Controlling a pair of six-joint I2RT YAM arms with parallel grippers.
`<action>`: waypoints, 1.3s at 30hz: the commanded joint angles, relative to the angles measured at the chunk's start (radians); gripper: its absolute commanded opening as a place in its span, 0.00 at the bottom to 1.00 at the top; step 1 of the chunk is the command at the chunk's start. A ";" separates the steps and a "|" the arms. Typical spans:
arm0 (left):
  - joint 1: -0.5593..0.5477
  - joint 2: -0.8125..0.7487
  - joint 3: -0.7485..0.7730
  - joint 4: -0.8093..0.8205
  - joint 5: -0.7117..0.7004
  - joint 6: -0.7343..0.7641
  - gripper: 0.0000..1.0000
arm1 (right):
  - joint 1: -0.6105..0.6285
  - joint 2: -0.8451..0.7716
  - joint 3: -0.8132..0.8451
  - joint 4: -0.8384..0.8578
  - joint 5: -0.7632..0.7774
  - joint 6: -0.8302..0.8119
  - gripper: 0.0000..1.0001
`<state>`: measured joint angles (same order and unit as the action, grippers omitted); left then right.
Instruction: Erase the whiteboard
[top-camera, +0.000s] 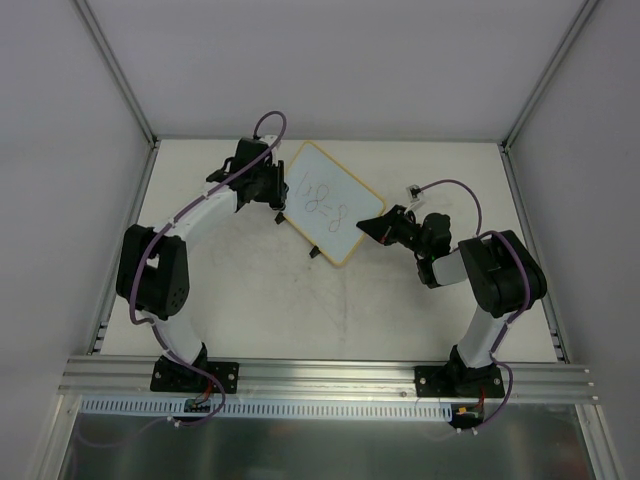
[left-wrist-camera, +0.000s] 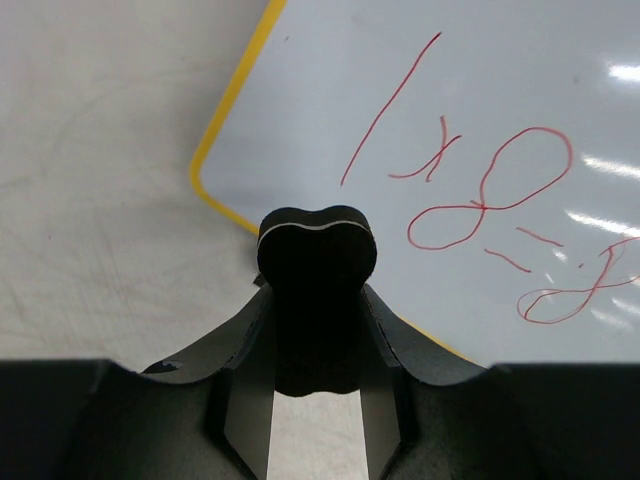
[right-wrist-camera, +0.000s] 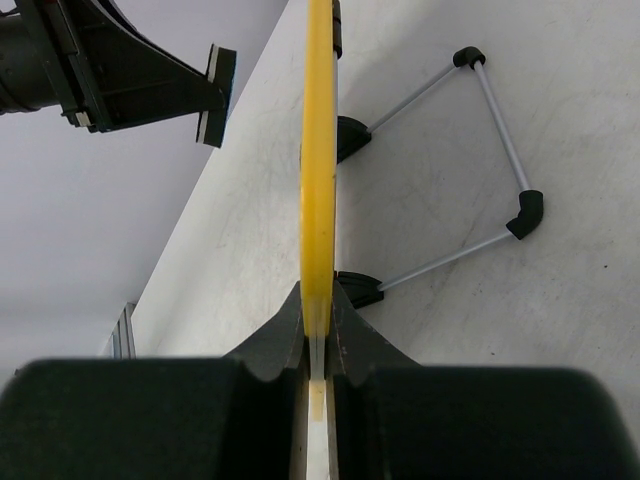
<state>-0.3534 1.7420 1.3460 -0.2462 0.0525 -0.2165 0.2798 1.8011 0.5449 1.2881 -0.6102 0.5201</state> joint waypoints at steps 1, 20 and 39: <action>0.002 0.011 0.041 0.074 0.086 0.065 0.00 | -0.002 -0.020 0.018 0.244 -0.019 -0.011 0.00; 0.053 0.031 -0.183 0.522 0.185 0.063 0.00 | 0.007 -0.019 0.029 0.244 -0.028 -0.008 0.00; 0.051 0.162 -0.140 0.596 0.184 0.060 0.00 | 0.007 -0.028 0.027 0.244 -0.034 -0.009 0.00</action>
<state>-0.3012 1.8893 1.1751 0.2970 0.2253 -0.1738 0.2821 1.8011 0.5449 1.2884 -0.6151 0.5205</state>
